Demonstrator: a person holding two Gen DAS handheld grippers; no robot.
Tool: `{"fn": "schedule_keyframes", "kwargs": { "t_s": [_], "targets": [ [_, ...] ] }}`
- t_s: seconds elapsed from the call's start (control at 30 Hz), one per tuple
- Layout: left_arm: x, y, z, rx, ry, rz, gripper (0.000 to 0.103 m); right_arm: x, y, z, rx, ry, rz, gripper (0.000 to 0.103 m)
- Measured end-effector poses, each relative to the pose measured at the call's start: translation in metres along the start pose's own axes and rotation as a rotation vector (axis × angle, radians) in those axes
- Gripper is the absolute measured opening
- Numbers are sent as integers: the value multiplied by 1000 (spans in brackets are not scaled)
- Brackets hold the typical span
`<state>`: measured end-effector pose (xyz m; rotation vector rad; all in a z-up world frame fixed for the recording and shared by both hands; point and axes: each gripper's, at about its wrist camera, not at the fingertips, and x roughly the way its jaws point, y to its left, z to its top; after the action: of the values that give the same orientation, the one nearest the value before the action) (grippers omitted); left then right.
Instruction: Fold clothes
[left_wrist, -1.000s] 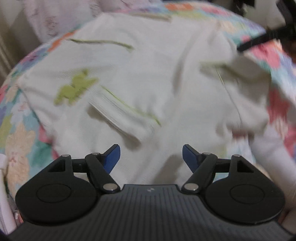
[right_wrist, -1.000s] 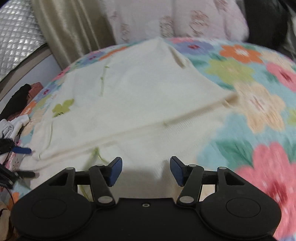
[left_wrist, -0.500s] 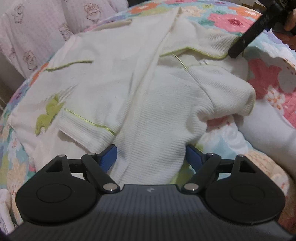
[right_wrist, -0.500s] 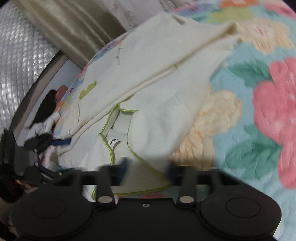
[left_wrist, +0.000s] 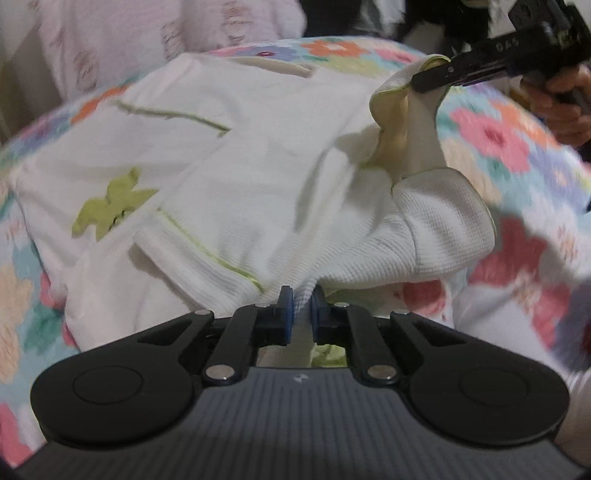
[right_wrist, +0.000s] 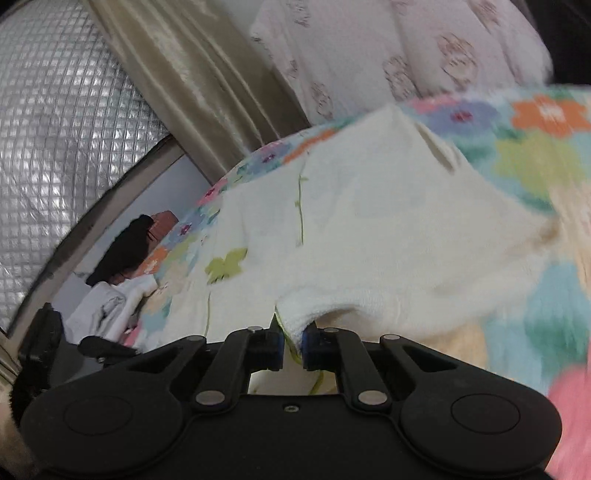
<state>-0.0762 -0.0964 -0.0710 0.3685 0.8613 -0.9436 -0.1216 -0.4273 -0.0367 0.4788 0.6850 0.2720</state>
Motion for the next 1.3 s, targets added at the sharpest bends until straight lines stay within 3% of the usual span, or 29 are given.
{"fn": "schedule_keyframes", "kwargs": {
  "t_s": [0.1,0.2,0.27,0.33,0.37,0.57,0.63,0.7,0.77,0.8,0.83,0.9,0.97,1.0,1.17,1.3],
  "targets": [
    [0,25,0,-141,2,-44,12,22,1,30,-35,20,-29,11],
    [2,32,-3,-184,0,-65,13,59,-2,51,-12,75,-75,11],
    [-1,26,-2,-160,-18,-55,17,87,-9,59,10,133,-122,11],
    [-8,16,-1,-112,-59,-52,37,110,-15,61,33,174,-181,11],
    [-12,11,0,-85,-82,-52,42,114,-18,60,48,179,-188,11],
    [-9,-25,14,62,-156,-73,51,103,-35,54,153,126,-113,11],
    [7,-32,24,65,-144,-68,51,95,-35,49,140,99,-99,16],
    [26,-36,35,64,-120,-38,52,86,-35,43,128,72,-85,19],
    [42,-34,46,57,-83,50,52,75,-33,41,115,23,-56,21],
    [47,-28,51,23,-72,79,51,65,-33,40,104,-18,-26,21],
    [48,-13,54,-76,-76,61,45,56,-34,40,94,-56,-2,26],
    [47,25,55,-320,-91,0,32,44,-33,41,77,-97,-29,30],
    [47,58,48,-526,-90,-3,30,33,-32,38,26,-113,-70,31],
    [47,68,44,-570,-88,14,30,30,-33,34,-3,-108,-97,32],
    [40,70,38,-556,-88,61,32,35,-34,9,-101,-20,-181,35],
    [29,51,43,-471,-113,44,49,46,-25,-5,-207,-13,-298,58]
  ]
}}
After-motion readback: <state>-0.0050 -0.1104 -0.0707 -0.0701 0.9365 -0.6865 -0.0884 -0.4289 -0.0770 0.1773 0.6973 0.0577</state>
